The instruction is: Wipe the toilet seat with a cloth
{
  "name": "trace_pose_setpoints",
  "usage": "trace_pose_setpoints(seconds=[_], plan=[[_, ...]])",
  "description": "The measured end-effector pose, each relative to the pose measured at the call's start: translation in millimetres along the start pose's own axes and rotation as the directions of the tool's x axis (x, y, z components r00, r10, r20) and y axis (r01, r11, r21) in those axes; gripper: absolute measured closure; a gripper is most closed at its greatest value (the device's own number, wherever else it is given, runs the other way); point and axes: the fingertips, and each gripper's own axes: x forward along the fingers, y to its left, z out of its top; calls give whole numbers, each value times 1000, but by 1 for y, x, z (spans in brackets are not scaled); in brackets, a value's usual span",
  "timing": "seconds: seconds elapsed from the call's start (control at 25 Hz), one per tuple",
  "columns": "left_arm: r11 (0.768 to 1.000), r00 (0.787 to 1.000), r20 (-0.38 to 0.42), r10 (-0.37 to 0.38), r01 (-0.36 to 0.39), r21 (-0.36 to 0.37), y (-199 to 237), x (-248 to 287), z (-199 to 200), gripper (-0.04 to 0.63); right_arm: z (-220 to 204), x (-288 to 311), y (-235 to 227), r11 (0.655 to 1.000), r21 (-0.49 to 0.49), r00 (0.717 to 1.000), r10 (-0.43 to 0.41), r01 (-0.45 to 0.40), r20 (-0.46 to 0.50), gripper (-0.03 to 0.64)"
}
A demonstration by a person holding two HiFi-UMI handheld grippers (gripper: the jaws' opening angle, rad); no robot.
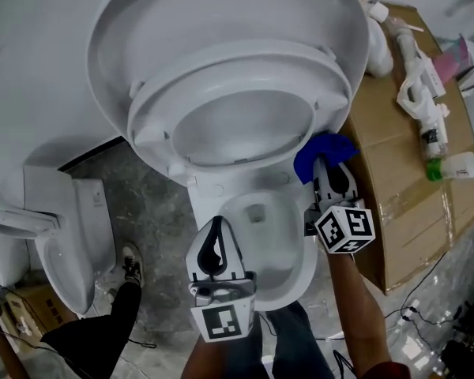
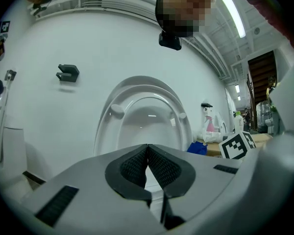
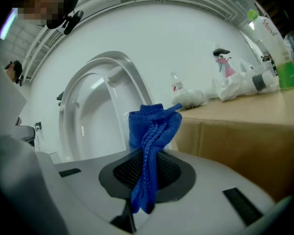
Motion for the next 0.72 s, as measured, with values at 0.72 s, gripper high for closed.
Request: trace_pose_setpoints(seconds=[0.72], plan=[[1000,999,-27,17,-17,-10,43,-2,-39,578,-109,38,15,999,-21,983,-51,47,-178,560]])
